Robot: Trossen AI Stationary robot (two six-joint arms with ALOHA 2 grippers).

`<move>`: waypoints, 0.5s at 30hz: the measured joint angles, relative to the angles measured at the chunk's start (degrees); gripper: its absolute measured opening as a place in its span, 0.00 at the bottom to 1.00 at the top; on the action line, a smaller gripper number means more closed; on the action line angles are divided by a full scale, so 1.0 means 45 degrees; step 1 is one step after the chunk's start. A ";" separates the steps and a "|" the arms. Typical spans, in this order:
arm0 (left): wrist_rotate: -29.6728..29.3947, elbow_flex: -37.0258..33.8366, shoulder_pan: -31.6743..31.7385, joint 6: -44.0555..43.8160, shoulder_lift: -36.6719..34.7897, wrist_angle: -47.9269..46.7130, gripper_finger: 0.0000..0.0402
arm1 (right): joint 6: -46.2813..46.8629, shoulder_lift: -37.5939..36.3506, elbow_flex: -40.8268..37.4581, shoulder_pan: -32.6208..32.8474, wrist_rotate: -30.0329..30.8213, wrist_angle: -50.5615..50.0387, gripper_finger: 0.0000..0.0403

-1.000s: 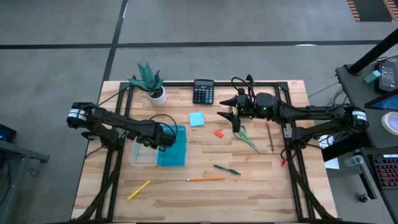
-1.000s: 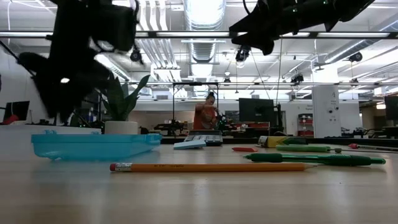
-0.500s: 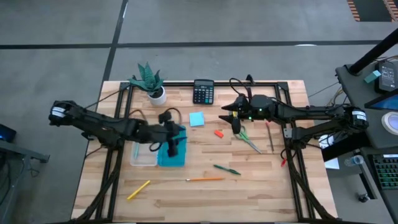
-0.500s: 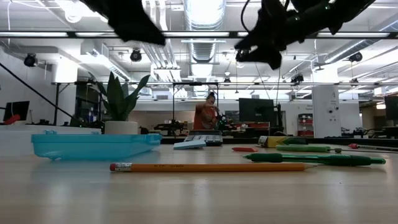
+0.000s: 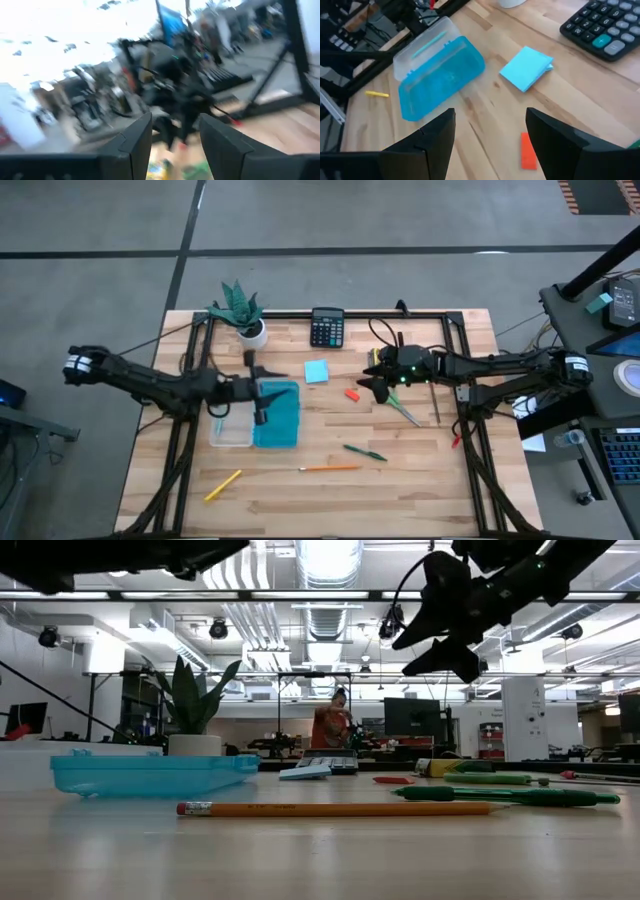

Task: Pack school essentials
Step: Put the orange eraser into the blue supply box

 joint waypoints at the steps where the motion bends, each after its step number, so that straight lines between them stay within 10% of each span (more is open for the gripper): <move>1: -0.0010 -0.0182 0.0132 0.0116 -0.0022 0.0613 0.36 | 0.0159 0.0021 0.0065 0.0049 0.0011 -0.0001 0.57; 15: -0.0872 -0.0945 0.0768 0.0026 0.0321 0.2006 0.36 | 0.1427 0.2755 0.3665 0.0181 0.0227 -0.4830 0.53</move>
